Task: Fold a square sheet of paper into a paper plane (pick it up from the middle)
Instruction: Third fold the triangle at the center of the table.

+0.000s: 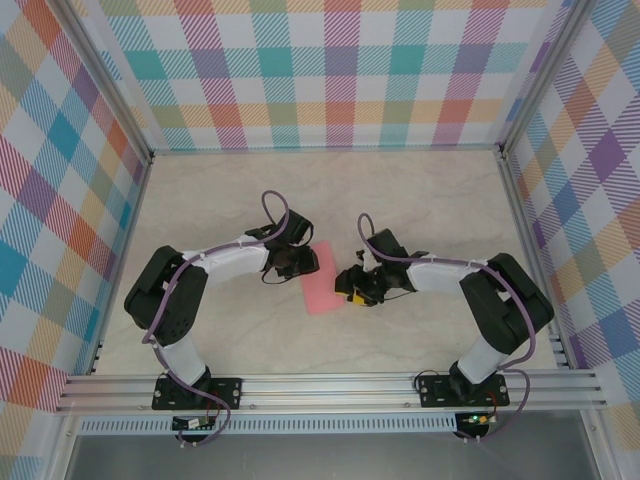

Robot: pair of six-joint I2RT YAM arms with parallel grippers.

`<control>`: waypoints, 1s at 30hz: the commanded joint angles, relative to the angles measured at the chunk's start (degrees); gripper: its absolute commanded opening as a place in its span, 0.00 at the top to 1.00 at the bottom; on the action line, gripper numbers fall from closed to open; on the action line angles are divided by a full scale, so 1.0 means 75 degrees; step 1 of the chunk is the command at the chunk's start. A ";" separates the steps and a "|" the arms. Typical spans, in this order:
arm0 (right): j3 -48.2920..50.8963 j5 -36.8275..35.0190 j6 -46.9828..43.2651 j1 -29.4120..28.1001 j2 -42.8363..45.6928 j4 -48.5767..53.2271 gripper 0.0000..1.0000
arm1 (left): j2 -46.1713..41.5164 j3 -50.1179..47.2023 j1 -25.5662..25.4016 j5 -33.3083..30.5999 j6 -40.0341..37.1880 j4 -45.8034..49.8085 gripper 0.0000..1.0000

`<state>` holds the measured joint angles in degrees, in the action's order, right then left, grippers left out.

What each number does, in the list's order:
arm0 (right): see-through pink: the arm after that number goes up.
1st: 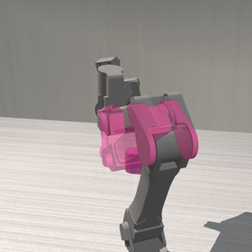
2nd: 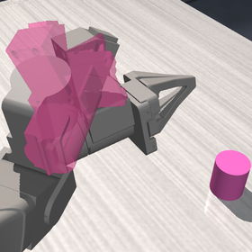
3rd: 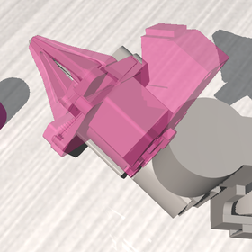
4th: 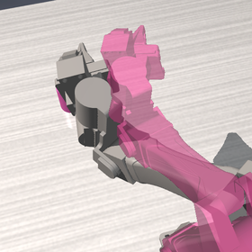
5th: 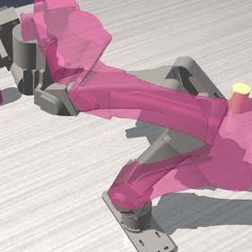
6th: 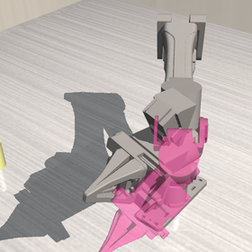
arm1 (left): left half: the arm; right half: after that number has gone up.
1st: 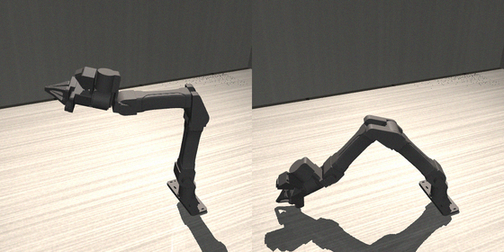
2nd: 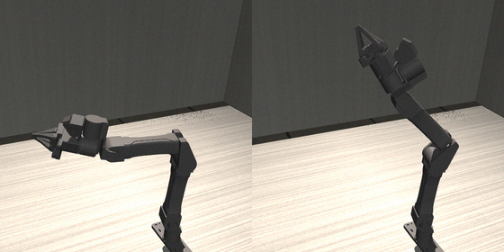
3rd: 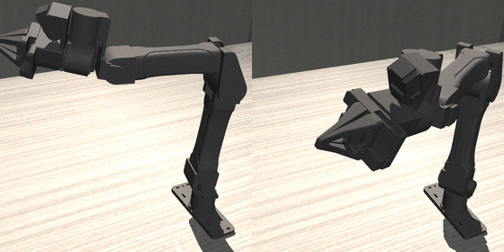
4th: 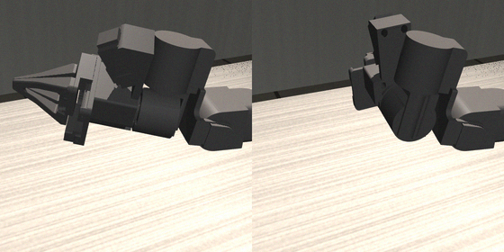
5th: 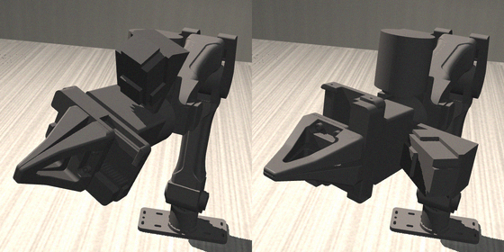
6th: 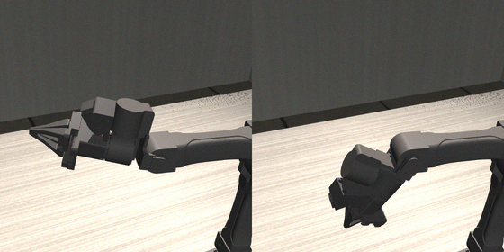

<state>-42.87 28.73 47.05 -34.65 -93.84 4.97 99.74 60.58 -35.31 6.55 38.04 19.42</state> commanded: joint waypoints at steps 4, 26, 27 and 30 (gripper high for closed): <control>-0.0063 0.0517 -0.0125 -0.0146 -0.0139 -0.0312 0.55 | -0.0032 0.0103 0.0114 0.0058 -0.0144 0.0152 0.67; 0.1048 -0.0432 0.1044 -0.0203 0.1786 0.0632 0.95 | -0.0295 -0.0142 -0.0421 0.1377 -0.0509 -0.0399 0.72; 0.1058 -0.0438 0.1082 -0.0225 0.1857 0.0692 0.95 | -0.0266 -0.0140 -0.0442 0.1380 -0.0508 -0.0398 0.73; 0.1019 -0.0444 0.1086 -0.0288 0.1943 0.0771 0.94 | -0.0177 -0.0142 -0.0472 0.1338 -0.0539 -0.0386 0.75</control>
<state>-35.51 25.93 53.82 -36.16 -80.34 8.36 98.89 60.23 -38.41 15.62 35.09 17.19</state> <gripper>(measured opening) 0.056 0.255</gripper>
